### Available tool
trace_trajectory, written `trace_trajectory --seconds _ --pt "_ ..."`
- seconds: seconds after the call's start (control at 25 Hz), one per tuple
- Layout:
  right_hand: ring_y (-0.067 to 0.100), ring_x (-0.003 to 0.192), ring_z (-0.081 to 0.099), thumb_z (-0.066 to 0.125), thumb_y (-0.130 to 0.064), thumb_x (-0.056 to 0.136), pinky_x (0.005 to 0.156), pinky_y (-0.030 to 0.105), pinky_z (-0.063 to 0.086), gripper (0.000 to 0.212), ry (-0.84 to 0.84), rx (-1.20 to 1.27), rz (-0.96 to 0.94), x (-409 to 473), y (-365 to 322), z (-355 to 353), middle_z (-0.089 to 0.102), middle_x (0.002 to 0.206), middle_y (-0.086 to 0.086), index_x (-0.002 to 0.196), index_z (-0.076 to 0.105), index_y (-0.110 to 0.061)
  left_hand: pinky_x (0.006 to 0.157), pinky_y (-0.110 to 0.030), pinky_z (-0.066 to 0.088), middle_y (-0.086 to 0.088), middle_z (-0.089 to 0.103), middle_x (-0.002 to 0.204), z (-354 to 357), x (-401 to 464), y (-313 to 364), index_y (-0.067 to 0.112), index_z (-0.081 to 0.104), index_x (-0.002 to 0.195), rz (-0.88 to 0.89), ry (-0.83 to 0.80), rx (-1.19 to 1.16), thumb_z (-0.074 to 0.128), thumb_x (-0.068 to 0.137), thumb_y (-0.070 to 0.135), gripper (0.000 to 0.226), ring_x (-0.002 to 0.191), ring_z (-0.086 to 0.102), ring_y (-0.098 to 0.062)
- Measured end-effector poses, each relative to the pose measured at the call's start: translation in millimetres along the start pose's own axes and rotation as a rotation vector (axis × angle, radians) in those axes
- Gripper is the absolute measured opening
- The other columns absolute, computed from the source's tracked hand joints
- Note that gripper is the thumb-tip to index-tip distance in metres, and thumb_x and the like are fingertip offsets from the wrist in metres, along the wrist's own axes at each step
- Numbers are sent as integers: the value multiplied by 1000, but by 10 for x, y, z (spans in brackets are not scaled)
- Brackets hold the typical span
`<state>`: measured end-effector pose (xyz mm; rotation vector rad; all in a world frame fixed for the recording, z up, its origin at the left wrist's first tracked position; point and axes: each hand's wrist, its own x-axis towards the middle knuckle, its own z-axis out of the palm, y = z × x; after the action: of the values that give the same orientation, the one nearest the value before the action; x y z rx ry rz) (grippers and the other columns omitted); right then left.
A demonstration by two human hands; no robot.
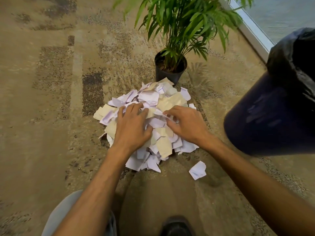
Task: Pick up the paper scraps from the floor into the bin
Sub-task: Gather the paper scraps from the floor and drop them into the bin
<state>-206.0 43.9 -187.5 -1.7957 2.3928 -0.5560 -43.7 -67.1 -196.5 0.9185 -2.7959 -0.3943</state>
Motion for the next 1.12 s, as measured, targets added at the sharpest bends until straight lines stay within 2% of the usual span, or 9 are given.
trace_trajectory --seconds 0.12,0.2,0.28,0.4,0.56,0.68,0.84,0.96,1.12 --pt "10 84 66 58 -26 94 74 31 54 24 174 137 126 52 52 -196 74 102 -4 111 73 -16 104 -40 25 -3 64 118 -13 40 -17 14 66 116 -28 132 -48 55 89 21 30 114 51 -23" --pt "12 85 66 57 -26 96 77 33 55 26 243 103 199 156 122 -345 73 105 -2 115 71 -15 99 -39 32 -3 68 113 -16 63 -32 13 69 113 -27 197 -71 58 88 16 27 108 56 -24" --pt "21 90 66 54 -26 97 75 35 51 27 222 -92 188 273 199 -374 72 107 1 118 69 -19 92 -39 36 -5 67 114 -20 87 -33 12 69 112 -42 258 -84 61 88 12 25 108 55 -26" --pt "25 99 63 48 -26 100 73 36 47 30 49 -312 76 373 225 -218 67 117 2 124 66 -22 81 -39 40 -10 60 116 -22 103 12 9 68 112 -49 301 -73 58 90 11 24 106 51 -29" --pt "26 112 59 36 -53 99 84 40 48 52 -123 -321 96 345 220 -87 57 135 4 133 58 -21 87 -40 35 -7 53 118 18 54 41 11 62 114 28 135 -19 38 93 40 44 108 46 -25" --pt "26 118 56 41 -76 85 89 41 47 78 -211 -341 105 311 192 -64 51 143 3 140 50 -22 94 -41 32 -6 50 124 42 41 16 13 58 119 19 16 13 43 81 62 64 114 42 -24" --pt "26 95 66 48 -57 89 72 34 52 53 -119 -350 77 326 183 -28 69 114 2 128 59 -22 96 -39 36 -8 52 129 56 20 40 10 54 128 19 -18 24 58 80 48 61 118 45 -25" --pt "29 82 67 47 -37 93 61 32 45 33 -60 -307 102 321 162 -48 72 88 3 115 66 -21 83 -39 46 -7 61 120 40 27 37 7 60 122 -32 55 -95 60 89 28 39 111 53 -26" --pt "28 78 66 50 -28 96 68 36 49 29 85 -161 189 298 196 -200 73 83 5 115 69 -19 75 -42 53 -8 67 109 31 34 -24 7 67 114 -28 156 -191 61 91 20 27 100 60 -29"
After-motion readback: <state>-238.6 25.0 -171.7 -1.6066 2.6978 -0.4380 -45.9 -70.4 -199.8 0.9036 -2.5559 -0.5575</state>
